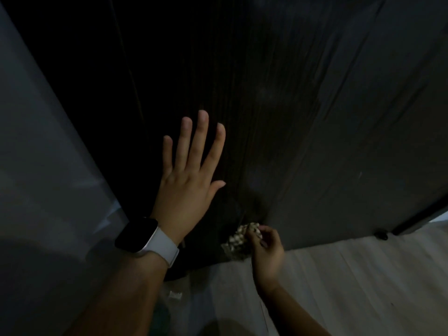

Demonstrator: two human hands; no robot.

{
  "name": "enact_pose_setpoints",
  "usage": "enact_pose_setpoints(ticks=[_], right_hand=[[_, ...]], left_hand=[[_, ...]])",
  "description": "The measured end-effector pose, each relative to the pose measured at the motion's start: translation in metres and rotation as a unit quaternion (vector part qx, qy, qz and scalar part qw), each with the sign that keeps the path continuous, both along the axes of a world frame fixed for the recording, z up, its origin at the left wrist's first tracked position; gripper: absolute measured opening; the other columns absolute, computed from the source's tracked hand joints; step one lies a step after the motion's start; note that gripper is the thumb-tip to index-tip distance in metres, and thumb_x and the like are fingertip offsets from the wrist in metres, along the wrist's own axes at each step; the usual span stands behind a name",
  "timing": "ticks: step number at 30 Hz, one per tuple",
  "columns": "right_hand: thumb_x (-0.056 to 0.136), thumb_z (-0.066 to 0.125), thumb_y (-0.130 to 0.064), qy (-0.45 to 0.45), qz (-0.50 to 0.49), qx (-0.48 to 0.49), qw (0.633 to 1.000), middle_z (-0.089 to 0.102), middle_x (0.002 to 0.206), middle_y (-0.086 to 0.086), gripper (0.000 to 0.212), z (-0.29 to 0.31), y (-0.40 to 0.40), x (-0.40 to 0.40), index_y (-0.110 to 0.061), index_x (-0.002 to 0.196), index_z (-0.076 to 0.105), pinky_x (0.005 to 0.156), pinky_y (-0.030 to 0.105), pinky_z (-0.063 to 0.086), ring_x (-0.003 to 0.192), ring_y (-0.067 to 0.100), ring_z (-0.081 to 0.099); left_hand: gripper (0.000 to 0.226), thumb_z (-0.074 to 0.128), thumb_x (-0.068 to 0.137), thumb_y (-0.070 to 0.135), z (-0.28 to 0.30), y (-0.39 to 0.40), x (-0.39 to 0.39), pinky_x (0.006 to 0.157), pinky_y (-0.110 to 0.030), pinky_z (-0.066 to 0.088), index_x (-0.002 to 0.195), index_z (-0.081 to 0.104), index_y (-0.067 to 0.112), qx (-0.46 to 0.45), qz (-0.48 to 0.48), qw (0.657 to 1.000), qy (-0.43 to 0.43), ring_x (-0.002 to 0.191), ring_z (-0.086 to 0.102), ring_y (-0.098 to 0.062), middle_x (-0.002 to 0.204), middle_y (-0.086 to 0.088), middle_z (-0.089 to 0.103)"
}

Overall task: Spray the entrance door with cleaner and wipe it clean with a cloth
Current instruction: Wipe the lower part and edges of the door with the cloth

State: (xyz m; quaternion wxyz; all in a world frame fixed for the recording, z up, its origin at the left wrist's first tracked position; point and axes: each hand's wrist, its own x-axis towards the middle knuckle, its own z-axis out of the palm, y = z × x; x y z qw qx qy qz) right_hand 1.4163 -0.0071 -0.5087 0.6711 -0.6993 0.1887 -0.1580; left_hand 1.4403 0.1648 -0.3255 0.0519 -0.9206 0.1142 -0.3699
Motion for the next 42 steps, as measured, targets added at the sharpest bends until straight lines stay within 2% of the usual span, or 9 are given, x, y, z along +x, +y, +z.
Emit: enact_pose_setpoints(ticks=[5,9,13,17,22,28,33,37,42], right_hand=[[0.082,0.074,-0.003,-0.053,-0.048,0.026,0.997,0.070,0.077,0.000,0.015,0.019,0.028,0.002,-0.016,0.078,0.068,0.066,0.015,0.050,0.071,0.001,0.065],[0.081,0.073,0.003,-0.120,-0.051,0.023,0.991,0.069,0.076,0.006,0.012,0.033,0.036,0.008,-0.007,0.075,0.068,0.069,0.013,0.050,0.073,0.004,0.064],[0.080,0.073,0.004,0.015,-0.032,0.034,0.999,0.068,0.068,0.004,0.018,-0.011,0.031,0.003,-0.010,0.069,0.067,0.064,0.024,0.050,0.063,0.002,0.062],[0.082,0.073,-0.002,0.110,-0.022,0.066,0.991,0.070,0.067,0.001,0.020,-0.041,0.030,0.001,-0.016,0.069,0.067,0.062,0.030,0.052,0.069,0.019,0.067],[0.079,0.073,0.004,-0.026,-0.035,0.032,0.999,0.068,0.062,-0.009,0.013,0.013,0.032,0.006,-0.006,0.072,0.068,0.061,0.012,0.049,0.062,-0.002,0.063],[0.077,0.074,0.007,-0.105,-0.029,0.039,0.993,0.068,0.068,-0.001,0.014,0.018,0.029,0.013,-0.003,0.071,0.066,0.067,0.014,0.050,0.068,0.005,0.063],[0.082,0.071,0.004,0.058,-0.012,0.045,0.997,0.065,0.062,-0.005,0.022,-0.047,0.024,0.008,-0.012,0.068,0.063,0.053,0.010,0.047,0.066,0.012,0.062],[0.082,0.072,0.001,0.183,0.026,0.038,0.982,0.065,0.070,0.006,0.020,-0.095,0.015,0.014,-0.012,0.070,0.061,0.052,0.016,0.049,0.075,0.025,0.063],[0.081,0.070,0.004,0.157,0.047,0.036,0.986,0.064,0.069,0.009,0.019,-0.083,0.008,0.014,-0.008,0.071,0.062,0.064,0.032,0.051,0.071,0.021,0.063]], left_hand=[[0.109,0.063,0.083,0.046,0.000,-0.001,0.001,0.116,-0.046,-0.019,0.151,-0.019,0.020,-0.007,-0.011,1.000,0.002,0.143,-0.029,-0.028,0.155,-0.012,-0.017],[0.108,0.062,0.083,0.047,0.001,-0.002,0.000,0.116,-0.048,-0.017,0.151,-0.018,0.018,-0.002,-0.014,1.000,-0.004,0.144,-0.010,-0.035,0.155,-0.015,-0.011],[0.109,0.062,0.082,0.046,0.002,-0.003,-0.001,0.115,-0.047,-0.017,0.150,-0.017,0.018,-0.007,-0.016,1.000,-0.009,0.144,-0.007,-0.035,0.155,-0.015,-0.008],[0.107,0.062,0.082,0.046,0.003,-0.003,-0.001,0.115,-0.047,-0.017,0.153,-0.013,0.019,-0.007,-0.012,1.000,-0.007,0.145,-0.010,-0.036,0.154,-0.016,-0.006],[0.101,0.063,0.082,0.047,0.004,-0.004,-0.001,0.114,-0.048,-0.017,0.153,-0.003,0.017,-0.016,-0.014,1.000,0.005,0.142,-0.008,-0.038,0.154,-0.016,-0.008],[0.103,0.064,0.082,0.048,0.004,-0.004,-0.001,0.114,-0.047,-0.018,0.151,-0.007,0.019,-0.017,-0.011,1.000,0.008,0.142,-0.009,-0.039,0.153,-0.017,-0.008],[0.108,0.064,0.083,0.049,0.004,-0.003,-0.001,0.114,-0.047,-0.019,0.152,-0.015,0.020,-0.015,-0.007,1.000,0.010,0.144,-0.023,-0.027,0.153,-0.016,-0.011],[0.103,0.067,0.081,0.046,0.005,-0.005,-0.001,0.114,-0.046,-0.018,0.152,-0.001,0.016,-0.025,-0.011,1.000,0.006,0.142,-0.022,-0.024,0.153,-0.016,-0.009],[0.103,0.069,0.080,0.046,0.006,-0.006,-0.001,0.114,-0.048,-0.015,0.151,0.002,0.014,-0.028,-0.008,1.000,0.002,0.142,-0.006,-0.041,0.152,-0.018,-0.007]])
